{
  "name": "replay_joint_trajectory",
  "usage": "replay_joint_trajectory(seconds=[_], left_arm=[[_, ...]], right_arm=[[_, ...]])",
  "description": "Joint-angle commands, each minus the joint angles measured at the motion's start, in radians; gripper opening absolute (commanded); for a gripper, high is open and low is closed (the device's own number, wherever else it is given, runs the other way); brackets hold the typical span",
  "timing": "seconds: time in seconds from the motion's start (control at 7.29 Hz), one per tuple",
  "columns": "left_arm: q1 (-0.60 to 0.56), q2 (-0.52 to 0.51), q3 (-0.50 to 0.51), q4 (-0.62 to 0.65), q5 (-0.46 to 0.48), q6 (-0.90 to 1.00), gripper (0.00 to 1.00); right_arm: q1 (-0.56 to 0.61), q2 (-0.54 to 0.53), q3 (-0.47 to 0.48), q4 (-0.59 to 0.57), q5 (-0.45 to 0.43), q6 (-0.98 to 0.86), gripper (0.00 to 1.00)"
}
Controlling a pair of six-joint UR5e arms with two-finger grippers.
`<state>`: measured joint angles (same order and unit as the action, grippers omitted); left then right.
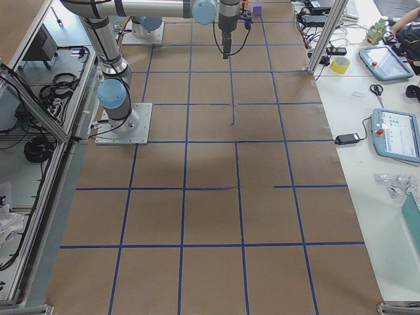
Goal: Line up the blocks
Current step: 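Place the orange cube between the purple and pink cubes, release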
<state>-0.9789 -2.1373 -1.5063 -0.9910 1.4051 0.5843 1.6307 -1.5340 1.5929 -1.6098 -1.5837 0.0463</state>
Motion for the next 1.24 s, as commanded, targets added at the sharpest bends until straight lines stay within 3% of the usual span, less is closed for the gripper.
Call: replay_joint_trajectory(seconds=[0.0, 0.96, 1.1], left_arm=[[-0.001, -0.015, -0.02, 0.006, -0.058, -0.038, 0.0], [0.0, -0.021, -0.025, 0.005, -0.024, -0.015, 0.0], [0.0, -0.024, -0.028, 0.003, -0.026, -0.018, 0.58]], right_arm=[[0.0, 0.0, -0.001, -0.007, 0.004, 0.001, 1.0], [0.0, 0.002, 0.001, -0.006, 0.005, 0.012, 1.0], [0.001, 0.002, 0.001, -0.012, 0.005, 0.012, 1.0]])
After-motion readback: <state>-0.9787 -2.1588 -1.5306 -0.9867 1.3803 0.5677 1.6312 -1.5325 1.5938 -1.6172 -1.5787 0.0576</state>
